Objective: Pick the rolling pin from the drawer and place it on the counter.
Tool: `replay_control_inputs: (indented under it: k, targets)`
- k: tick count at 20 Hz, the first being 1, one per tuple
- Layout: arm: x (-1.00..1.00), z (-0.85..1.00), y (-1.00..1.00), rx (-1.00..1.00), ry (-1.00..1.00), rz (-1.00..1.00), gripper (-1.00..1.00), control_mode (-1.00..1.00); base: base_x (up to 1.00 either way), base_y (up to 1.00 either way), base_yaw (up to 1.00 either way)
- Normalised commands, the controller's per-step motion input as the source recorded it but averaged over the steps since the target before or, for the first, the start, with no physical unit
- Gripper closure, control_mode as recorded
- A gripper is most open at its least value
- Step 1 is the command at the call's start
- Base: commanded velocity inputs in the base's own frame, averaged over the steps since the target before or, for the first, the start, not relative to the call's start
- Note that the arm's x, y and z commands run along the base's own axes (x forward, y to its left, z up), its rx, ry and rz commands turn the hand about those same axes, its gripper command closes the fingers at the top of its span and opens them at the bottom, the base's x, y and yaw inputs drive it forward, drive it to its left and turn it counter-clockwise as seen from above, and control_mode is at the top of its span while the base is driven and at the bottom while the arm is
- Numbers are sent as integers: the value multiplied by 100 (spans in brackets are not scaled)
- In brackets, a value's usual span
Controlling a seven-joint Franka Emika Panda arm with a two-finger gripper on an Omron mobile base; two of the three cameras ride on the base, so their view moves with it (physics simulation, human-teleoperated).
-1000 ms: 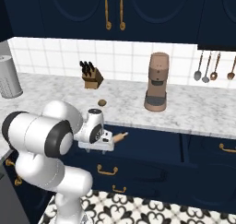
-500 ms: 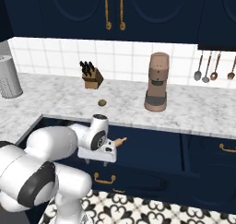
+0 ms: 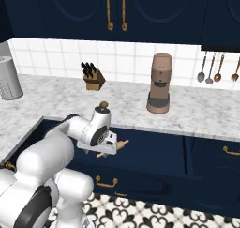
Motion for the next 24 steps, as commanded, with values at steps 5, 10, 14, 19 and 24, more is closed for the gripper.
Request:
replay_control_inputs:
  k: [5, 10, 14, 19, 24]
  targets:
    - [100, -7, 23, 2, 0, 0, -100, -100, 0, 0, 0]
    - [95, -34, 10, 0, 0, -1, -100, -100, 0, 0, 0]
    - [53, -54, 0, 0, -2, -6, -100, -100, 0, 0, 0]
    - [33, -51, 0, 0, -4, -5, -100, -100, 0, 0, 0]
    - [26, -47, 0, 0, -1, -3, -100, -100, 0, 0, 0]
